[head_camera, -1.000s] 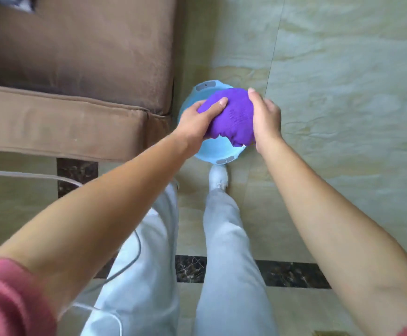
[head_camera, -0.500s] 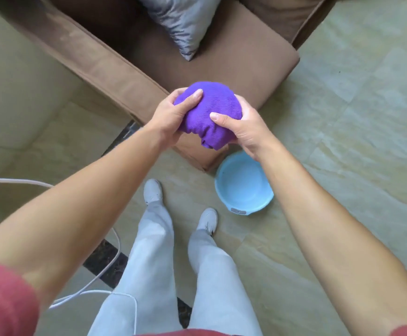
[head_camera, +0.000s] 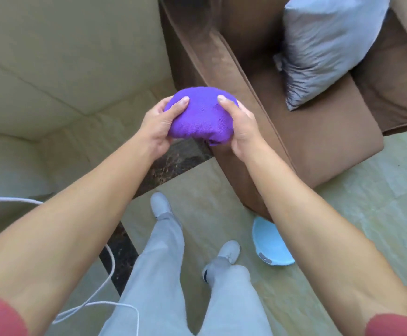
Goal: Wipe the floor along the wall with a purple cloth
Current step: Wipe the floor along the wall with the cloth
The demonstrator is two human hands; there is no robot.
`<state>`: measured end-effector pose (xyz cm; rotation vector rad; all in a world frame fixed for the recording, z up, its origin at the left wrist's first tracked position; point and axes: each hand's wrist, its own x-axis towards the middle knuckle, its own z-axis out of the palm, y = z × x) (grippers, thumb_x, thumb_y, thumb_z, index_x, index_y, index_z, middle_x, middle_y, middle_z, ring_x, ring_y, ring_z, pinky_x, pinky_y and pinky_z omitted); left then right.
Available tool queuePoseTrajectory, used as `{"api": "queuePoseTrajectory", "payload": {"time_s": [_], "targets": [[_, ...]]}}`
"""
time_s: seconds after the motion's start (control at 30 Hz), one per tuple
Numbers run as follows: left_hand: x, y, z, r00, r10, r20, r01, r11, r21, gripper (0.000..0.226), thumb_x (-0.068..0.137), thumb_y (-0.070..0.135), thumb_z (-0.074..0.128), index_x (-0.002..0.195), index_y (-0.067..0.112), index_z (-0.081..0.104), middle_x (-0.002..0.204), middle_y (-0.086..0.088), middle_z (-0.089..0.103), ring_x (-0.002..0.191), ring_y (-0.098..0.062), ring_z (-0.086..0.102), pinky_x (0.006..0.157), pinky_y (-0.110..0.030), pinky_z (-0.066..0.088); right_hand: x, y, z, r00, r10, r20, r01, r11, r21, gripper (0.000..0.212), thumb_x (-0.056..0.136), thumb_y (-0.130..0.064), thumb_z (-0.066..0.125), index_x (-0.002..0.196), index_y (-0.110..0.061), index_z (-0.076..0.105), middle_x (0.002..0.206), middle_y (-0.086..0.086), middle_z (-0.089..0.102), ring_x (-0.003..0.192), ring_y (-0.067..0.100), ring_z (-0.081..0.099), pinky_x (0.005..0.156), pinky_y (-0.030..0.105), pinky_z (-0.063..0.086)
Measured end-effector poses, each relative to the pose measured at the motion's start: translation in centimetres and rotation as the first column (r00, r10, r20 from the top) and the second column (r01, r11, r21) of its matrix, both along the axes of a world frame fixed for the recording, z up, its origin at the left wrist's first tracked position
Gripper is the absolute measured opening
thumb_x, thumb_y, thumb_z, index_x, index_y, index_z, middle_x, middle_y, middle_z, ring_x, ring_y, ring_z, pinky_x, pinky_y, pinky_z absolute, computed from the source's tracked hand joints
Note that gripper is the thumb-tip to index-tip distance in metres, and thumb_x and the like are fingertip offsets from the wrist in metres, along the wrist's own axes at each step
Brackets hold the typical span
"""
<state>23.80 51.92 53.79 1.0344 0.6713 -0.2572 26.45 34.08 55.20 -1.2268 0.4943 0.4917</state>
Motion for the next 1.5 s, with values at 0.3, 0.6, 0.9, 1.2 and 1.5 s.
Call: {"api": "queuePoseTrajectory", "payload": {"time_s": [0.3, 0.6, 0.9, 1.2, 1.5], "targets": [[4.7, 13.0, -5.0, 0.991, 0.054, -0.126, -0.041, 0.993, 0.107, 0.009, 0.096, 0.019, 0.067, 0.104, 0.017, 0.067, 0.098, -0.001, 0.074, 0.079, -0.009, 0.072, 0.067, -0.026, 0.058, 6.1, 13.9, -5.5, 0.964, 0.221, -0.146, -0.221, 0.975, 0.018, 0.036, 0.095, -0.025, 0.065, 0.128, -0.012, 0.058, 0.129, 0.017, 0.066, 0.115, 0.035, 0.066, 0.089, 0.051, 0.058], [13.2, 21.1, -20.7, 0.965, 0.173, -0.200, -0.103, 0.942, 0.319, 0.009, 0.101, 0.017, 0.058, 0.109, 0.017, 0.062, 0.092, 0.003, 0.069, 0.077, -0.012, 0.066, 0.064, -0.024, 0.056, 18.6, 23.8, -20.9, 0.855, 0.516, 0.058, -0.419, 0.751, -0.510, 0.024, 0.087, -0.035, 0.074, 0.101, -0.016, 0.070, 0.099, 0.002, 0.074, 0.091, 0.017, 0.069, 0.084, 0.036, 0.056], [19.5, 27.7, -49.0, 0.976, 0.105, -0.190, 0.053, 0.732, 0.679, 0.026, 0.097, 0.016, 0.061, 0.118, 0.002, 0.069, 0.117, -0.020, 0.071, 0.110, -0.032, 0.065, 0.093, -0.024, 0.044, 24.4, 30.6, -49.1, 0.788, 0.608, 0.096, -0.338, 0.558, -0.758, 0.032, 0.085, -0.039, 0.074, 0.098, -0.010, 0.070, 0.093, 0.006, 0.075, 0.090, 0.025, 0.069, 0.077, 0.029, 0.050], [21.7, 31.7, -66.5, 0.993, -0.030, -0.111, 0.109, 0.560, 0.821, 0.027, 0.091, 0.028, 0.069, 0.111, 0.010, 0.072, 0.106, -0.013, 0.074, 0.101, -0.030, 0.067, 0.090, -0.034, 0.049, 28.1, 33.4, -67.6, 0.731, 0.669, 0.134, -0.212, 0.409, -0.888, 0.050, 0.088, -0.051, 0.065, 0.123, -0.015, 0.059, 0.110, 0.001, 0.071, 0.103, 0.025, 0.067, 0.083, 0.025, 0.047], [7.7, 38.3, -69.3, 0.925, -0.190, -0.329, 0.309, -0.127, 0.943, 0.051, 0.094, 0.047, 0.056, 0.139, 0.024, 0.052, 0.159, -0.015, 0.034, 0.148, -0.039, 0.029, 0.117, -0.058, 0.023, 23.4, 33.4, -68.1, 0.177, 0.966, -0.188, -0.074, -0.178, -0.981, 0.060, 0.095, -0.065, 0.031, 0.150, -0.042, 0.033, 0.165, 0.007, 0.024, 0.153, 0.036, 0.016, 0.122, 0.060, 0.013]]}}
